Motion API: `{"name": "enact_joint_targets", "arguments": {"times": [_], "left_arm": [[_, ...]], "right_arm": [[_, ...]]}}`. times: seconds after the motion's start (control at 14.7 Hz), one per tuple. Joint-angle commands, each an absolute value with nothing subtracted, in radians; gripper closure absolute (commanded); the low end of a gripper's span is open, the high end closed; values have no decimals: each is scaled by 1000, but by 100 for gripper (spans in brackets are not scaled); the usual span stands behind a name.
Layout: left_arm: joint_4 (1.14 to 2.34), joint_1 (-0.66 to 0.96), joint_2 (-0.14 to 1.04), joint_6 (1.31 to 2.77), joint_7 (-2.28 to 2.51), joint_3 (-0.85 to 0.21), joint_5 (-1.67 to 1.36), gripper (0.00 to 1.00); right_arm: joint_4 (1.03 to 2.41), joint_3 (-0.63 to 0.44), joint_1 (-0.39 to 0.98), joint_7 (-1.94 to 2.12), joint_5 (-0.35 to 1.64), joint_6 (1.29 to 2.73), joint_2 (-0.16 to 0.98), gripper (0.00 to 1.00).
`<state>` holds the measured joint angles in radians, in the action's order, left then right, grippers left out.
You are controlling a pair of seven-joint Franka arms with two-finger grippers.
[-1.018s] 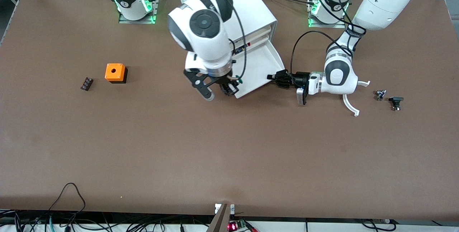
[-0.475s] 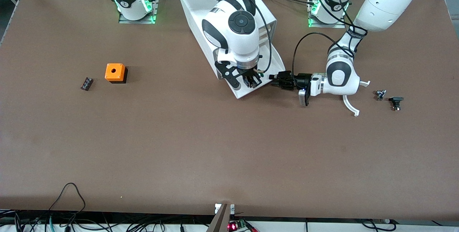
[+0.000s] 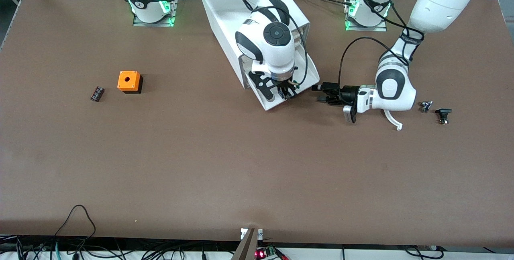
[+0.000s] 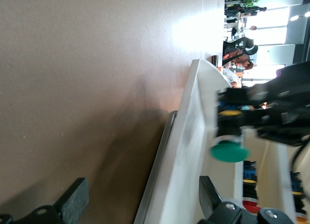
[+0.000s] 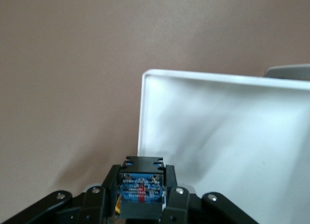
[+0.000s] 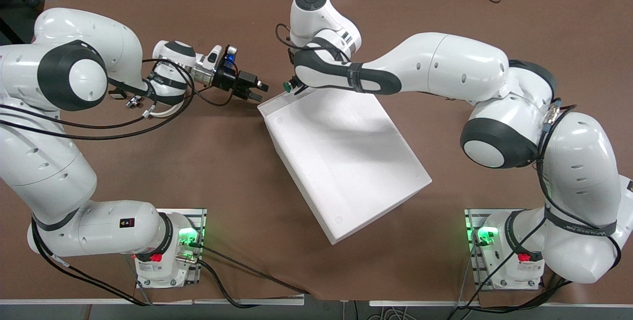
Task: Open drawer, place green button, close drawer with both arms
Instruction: 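Carry the push button over the open drawer with the right gripper, then open the right gripper to drop the button into the drawer, then withdraw the right gripper while the left gripper moves to the drawer front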
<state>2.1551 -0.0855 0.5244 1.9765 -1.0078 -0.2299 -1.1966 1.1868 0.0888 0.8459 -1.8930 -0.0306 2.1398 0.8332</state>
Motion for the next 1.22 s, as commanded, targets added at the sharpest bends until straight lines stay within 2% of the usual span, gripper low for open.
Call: {"name": "enact_joint_targets", "arguments": {"times": [0.0,0.07,0.14,0.2,0.27,0.61,0.88,1.02,1.15], "left_arm": [[2152,-101,457,1925,-908,-230,-1129,0],[2145,-118,445,1910,-876,-230,-1091,0],[2122,-141,439,1884,-841,-232,-1051,0],[2094,-152,439,1840,-804,-232,-1013,0],[2071,-166,439,1804,-769,-232,-982,0],[1976,-215,433,1678,-646,-232,-870,0],[1911,-219,393,1638,-520,-233,-760,0],[1891,-207,385,1647,-378,-247,-695,0],[1893,-180,385,1727,-249,-253,-637,0]], "right_arm": [[1192,80,857,-1936,-41,2154,841,100],[1192,80,859,-1948,-38,2155,845,93],[1192,80,856,-1968,-37,2157,847,80],[1189,80,851,-1965,-35,2161,845,62],[1187,80,850,-1968,-34,2161,842,1],[1118,66,813,-1907,-41,2096,822,0],[1103,74,714,-1432,-29,1947,752,0],[1104,74,660,-1251,-25,1863,717,0],[1108,72,599,-1067,-3,1789,680,0]]}}
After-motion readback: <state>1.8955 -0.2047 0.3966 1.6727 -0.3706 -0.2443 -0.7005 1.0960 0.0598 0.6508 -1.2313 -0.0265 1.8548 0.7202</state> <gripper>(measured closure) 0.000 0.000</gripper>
